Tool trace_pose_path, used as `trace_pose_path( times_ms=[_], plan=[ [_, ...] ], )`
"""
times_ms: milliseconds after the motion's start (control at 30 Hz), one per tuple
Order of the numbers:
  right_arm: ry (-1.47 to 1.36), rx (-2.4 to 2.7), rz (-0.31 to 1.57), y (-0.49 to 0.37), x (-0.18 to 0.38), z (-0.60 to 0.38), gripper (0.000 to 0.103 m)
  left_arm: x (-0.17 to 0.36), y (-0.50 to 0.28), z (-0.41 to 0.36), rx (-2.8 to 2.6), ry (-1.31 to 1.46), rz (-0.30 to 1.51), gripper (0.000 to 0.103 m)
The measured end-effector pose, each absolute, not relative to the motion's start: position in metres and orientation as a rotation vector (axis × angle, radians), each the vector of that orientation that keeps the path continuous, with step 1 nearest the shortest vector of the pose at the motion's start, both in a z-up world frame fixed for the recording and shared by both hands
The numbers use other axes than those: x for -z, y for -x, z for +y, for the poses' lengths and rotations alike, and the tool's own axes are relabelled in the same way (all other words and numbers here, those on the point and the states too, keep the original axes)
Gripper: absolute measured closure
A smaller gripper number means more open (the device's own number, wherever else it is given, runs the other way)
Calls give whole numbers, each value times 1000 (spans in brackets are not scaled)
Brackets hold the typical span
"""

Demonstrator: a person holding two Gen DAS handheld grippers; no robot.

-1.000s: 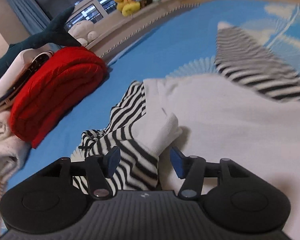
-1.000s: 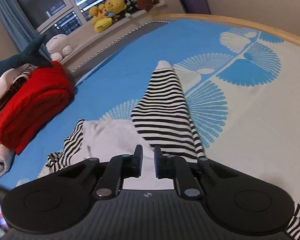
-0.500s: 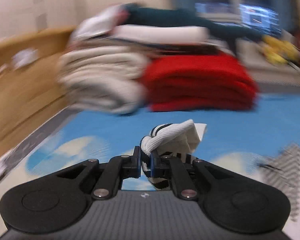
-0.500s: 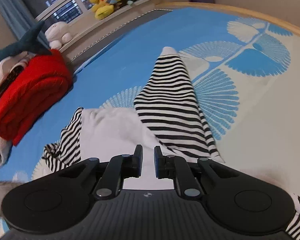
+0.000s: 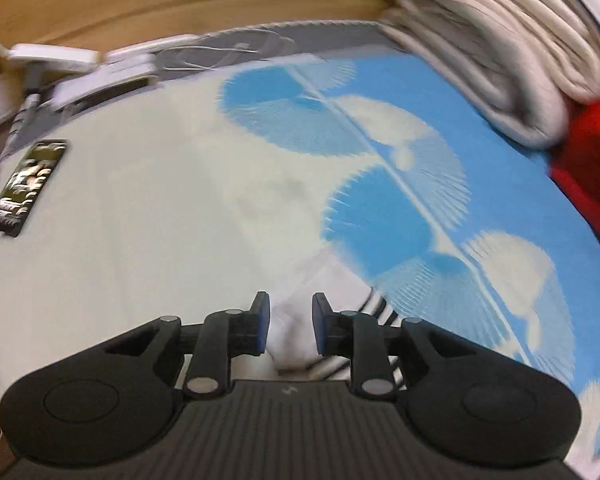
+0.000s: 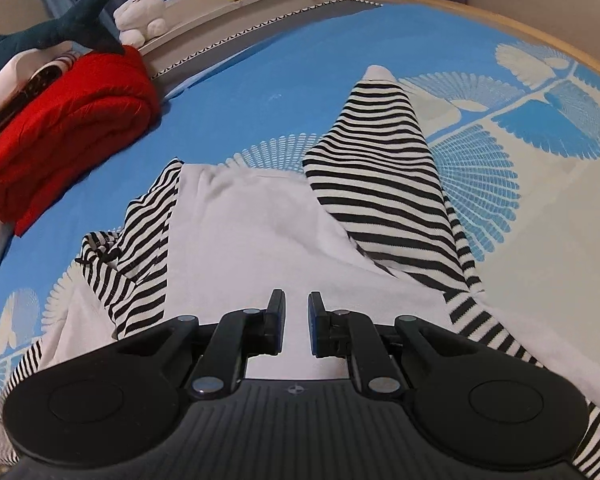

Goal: Fold small clothes

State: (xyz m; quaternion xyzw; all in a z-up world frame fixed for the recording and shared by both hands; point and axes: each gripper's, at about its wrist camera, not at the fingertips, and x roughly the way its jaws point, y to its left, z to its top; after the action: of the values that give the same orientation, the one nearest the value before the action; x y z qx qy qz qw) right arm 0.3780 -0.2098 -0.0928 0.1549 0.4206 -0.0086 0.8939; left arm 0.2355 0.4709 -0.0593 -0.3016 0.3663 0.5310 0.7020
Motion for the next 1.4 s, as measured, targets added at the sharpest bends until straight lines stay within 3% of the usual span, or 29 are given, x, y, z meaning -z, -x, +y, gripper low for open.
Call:
trace_pose_path(
  times_ms=[133, 200, 267, 533, 767, 933, 967, 1000, 1067, 1267, 1400],
  plan=[
    [-304, 9, 881, -379, 96, -203, 90, 42, -252, 451, -1066, 568, 787, 77],
    [-285, 10, 881, -380, 98, -199, 90, 43, -271, 428, -876, 560, 804, 63],
    [-277, 11, 884, -380, 99, -197, 90, 55, -283, 406, -713, 538, 856, 58],
    [-256, 11, 894, -379, 102, -193, 82, 131, -274, 412, -874, 564, 1182, 61],
    [-261, 9, 893, -381, 100, -197, 79, 74, -298, 339, -605, 446, 952, 59],
    [-270, 10, 869, -378, 96, -204, 79, 106, -320, 284, -427, 366, 1075, 59],
    [-273, 10, 856, -378, 94, -208, 81, 122, -323, 281, -453, 330, 1162, 60],
    [-279, 11, 841, -378, 91, -214, 89, 142, -321, 281, -504, 311, 1246, 58],
    [-304, 23, 807, -377, 86, -228, 96, 137, -318, 278, -531, 310, 1227, 59],
    [-464, 49, 679, -385, 70, -301, 93, 70, -324, 234, -386, 341, 1046, 59],
    [-480, 35, 626, -420, 80, -344, 92, 62, -333, 204, -295, 277, 1025, 59]
  ],
)
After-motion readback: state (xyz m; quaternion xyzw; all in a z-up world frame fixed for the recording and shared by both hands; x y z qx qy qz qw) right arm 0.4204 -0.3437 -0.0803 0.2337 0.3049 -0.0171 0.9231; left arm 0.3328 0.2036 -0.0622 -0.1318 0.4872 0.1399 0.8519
